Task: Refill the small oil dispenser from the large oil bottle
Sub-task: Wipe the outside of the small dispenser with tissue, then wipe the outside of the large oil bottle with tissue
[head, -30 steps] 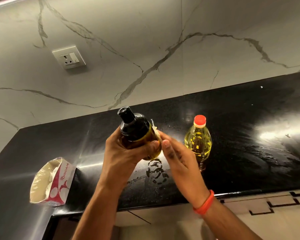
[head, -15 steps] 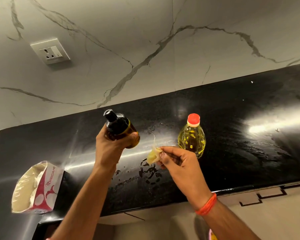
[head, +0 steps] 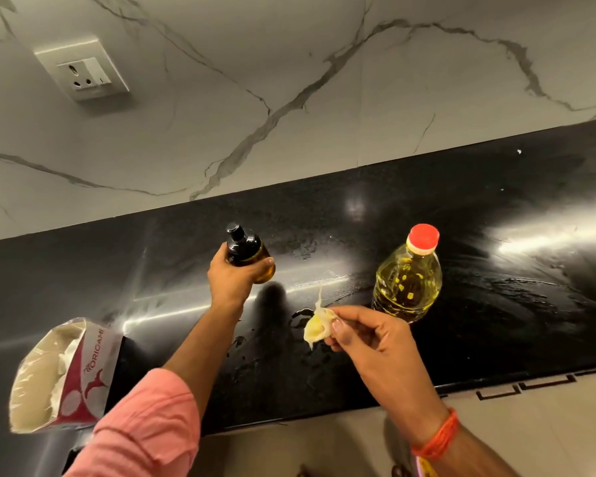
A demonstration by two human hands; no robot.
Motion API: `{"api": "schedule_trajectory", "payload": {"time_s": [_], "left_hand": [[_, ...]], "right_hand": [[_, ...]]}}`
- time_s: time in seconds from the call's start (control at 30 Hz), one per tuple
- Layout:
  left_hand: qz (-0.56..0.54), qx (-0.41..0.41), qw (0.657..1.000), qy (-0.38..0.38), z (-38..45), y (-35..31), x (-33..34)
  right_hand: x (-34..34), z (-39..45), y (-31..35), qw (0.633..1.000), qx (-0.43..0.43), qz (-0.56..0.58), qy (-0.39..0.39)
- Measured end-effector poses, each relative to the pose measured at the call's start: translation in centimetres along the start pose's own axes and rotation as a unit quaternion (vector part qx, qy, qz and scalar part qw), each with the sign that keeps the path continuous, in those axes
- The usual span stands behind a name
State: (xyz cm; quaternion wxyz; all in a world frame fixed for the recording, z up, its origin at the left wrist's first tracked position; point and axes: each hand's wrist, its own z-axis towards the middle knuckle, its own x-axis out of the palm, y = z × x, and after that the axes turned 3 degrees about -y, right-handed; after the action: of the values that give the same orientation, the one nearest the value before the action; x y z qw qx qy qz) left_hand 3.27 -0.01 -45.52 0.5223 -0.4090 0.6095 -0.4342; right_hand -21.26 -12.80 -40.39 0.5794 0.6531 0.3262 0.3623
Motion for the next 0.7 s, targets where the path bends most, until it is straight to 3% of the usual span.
{"api": "schedule_trajectory", "payload": {"time_s": [0.7], "left_hand": [[0.048, -0.018, 0.998, -0.034, 4.1, 4.3, -0.4]], "right_hand": [[2.1, -1.0, -1.9, 0.998, 0.049, -0.037, 0.007]]}}
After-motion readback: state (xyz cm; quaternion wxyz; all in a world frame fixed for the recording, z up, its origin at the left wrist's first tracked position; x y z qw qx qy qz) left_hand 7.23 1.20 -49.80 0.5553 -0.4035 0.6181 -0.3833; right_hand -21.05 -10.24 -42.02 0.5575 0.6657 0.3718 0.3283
